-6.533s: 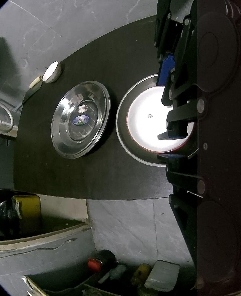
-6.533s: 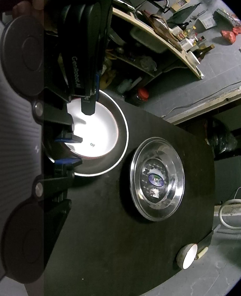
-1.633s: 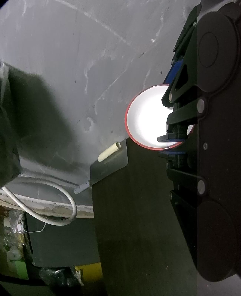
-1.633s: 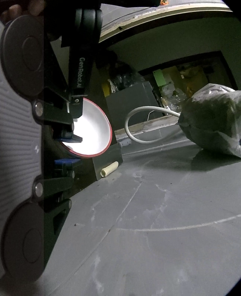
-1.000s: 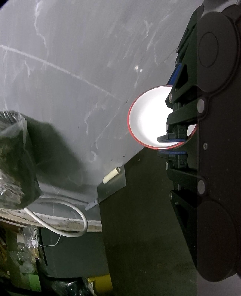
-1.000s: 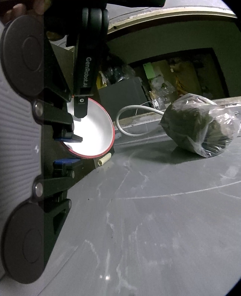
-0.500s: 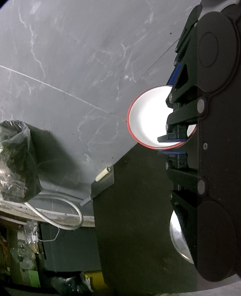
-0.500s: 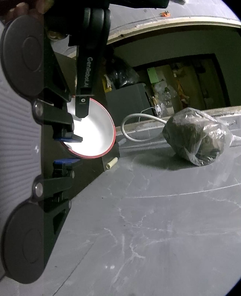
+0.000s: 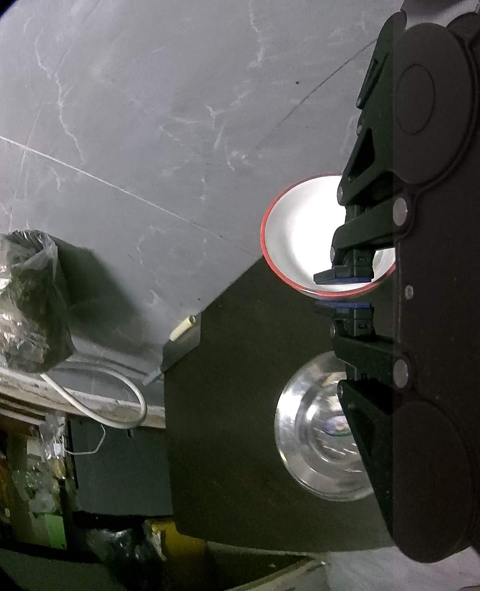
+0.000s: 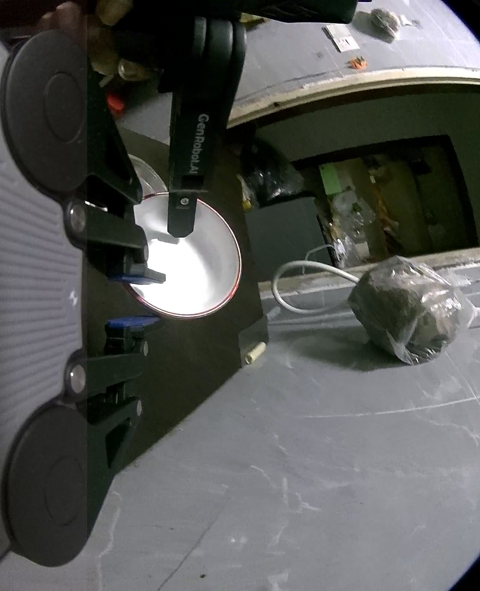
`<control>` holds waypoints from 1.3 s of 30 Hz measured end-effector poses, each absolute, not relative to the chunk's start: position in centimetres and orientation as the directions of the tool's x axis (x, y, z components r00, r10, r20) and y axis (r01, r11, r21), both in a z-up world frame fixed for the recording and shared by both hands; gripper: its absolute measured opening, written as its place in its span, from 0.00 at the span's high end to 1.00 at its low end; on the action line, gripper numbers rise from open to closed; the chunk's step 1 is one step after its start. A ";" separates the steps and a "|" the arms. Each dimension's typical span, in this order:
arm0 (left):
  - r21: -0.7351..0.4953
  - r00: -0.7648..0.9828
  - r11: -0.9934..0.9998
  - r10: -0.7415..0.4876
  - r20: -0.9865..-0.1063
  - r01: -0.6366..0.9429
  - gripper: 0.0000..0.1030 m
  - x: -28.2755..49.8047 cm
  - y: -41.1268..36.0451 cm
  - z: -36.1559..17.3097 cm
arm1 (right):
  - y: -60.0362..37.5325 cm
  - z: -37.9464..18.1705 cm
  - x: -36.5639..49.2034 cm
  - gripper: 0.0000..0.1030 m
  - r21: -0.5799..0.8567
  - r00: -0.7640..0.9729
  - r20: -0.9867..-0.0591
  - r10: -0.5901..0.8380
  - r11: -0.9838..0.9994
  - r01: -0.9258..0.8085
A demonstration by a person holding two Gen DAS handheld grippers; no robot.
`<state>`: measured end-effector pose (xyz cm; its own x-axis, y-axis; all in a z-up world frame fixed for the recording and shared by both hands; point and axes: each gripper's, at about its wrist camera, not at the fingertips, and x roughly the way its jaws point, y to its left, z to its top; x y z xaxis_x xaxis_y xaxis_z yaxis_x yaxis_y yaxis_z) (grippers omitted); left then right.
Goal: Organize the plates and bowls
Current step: 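Carry the white bowl with both tools over the nested steel bowl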
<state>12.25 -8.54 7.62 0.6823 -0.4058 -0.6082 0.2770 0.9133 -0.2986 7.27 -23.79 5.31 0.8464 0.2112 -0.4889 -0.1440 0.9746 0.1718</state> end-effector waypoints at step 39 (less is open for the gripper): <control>-0.344 0.644 0.935 -0.209 -0.736 -0.090 0.91 5.3 1.2 3.8 | -15.6 4.7 7.4 0.80 0.167 0.555 -0.640 0.532 0.801 -0.575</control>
